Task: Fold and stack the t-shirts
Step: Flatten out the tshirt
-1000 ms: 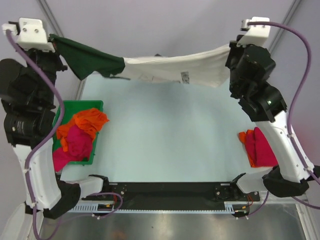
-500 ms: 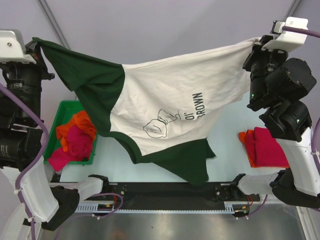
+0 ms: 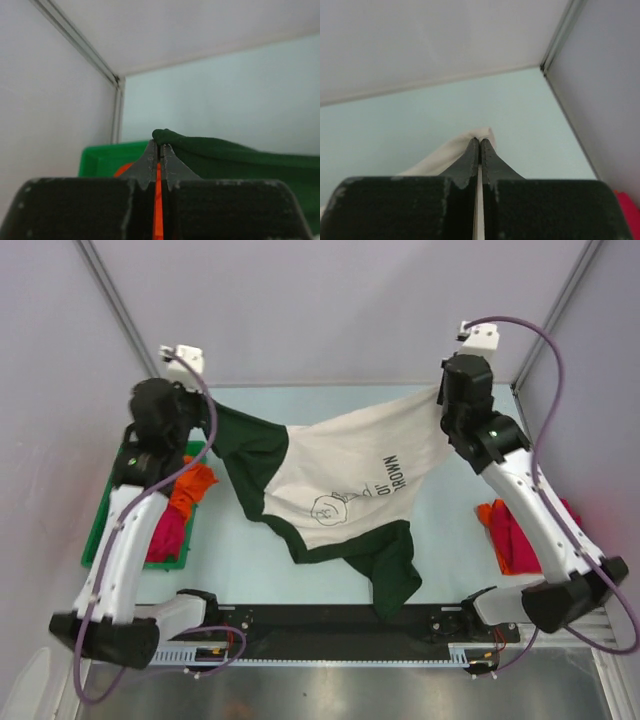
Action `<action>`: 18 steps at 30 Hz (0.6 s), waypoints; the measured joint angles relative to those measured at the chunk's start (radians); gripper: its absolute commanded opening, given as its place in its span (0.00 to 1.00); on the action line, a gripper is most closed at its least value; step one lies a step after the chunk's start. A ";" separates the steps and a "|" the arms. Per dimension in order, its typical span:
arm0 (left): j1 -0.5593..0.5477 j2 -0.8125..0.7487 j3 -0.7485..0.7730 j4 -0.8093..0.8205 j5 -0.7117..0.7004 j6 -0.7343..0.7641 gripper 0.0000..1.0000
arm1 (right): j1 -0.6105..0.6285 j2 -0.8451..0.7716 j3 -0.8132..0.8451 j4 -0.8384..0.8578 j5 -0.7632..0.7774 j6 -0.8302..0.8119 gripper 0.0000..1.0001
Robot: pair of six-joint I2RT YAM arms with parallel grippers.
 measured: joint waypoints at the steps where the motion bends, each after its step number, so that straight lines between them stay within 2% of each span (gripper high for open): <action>1: 0.000 0.035 -0.032 0.006 0.000 0.000 0.00 | -0.016 0.035 -0.019 0.003 -0.015 0.019 0.00; 4: 0.000 0.149 -0.111 0.030 -0.006 0.002 0.00 | -0.048 0.141 -0.040 0.020 -0.047 0.056 0.00; 9: 0.001 0.292 -0.119 0.135 -0.045 0.014 0.00 | -0.084 0.337 -0.008 0.063 -0.082 0.084 0.00; 16: 0.003 0.522 0.002 0.266 -0.109 0.037 0.01 | -0.106 0.571 0.157 0.092 -0.099 0.084 0.00; 18: 0.007 0.580 0.047 0.278 -0.121 0.037 0.08 | -0.111 0.622 0.202 0.100 -0.100 0.084 0.00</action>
